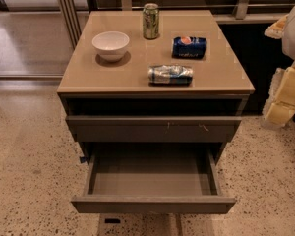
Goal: Place redbull can into middle drawer
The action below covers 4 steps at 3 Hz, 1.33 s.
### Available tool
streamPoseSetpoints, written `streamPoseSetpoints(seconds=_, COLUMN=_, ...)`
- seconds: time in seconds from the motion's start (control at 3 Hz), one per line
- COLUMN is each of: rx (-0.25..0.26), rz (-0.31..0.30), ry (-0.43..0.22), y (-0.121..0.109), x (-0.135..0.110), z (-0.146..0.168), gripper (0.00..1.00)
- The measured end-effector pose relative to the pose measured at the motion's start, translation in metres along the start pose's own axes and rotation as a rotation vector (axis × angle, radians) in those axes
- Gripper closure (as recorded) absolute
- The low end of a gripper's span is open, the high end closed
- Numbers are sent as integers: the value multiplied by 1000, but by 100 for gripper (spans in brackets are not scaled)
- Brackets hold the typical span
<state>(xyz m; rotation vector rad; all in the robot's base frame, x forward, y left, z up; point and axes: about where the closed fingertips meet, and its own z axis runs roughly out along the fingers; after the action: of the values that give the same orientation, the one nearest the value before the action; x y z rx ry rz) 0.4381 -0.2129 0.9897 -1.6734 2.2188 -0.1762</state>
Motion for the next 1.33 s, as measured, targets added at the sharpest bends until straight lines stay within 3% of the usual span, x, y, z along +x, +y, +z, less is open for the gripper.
streamPoseSetpoints(seconds=0.33, rx=14, rz=10, ry=-8, y=2, x=-7, z=5, gripper=0)
streamPoseSetpoints(seconds=0.67, rx=-8, rz=45, ry=-61, y=-8, x=-3, z=33, gripper=0)
streamPoseSetpoints(seconds=1.33, rx=-121, rz=72, ry=-174, y=-31, x=3, z=109, gripper=0)
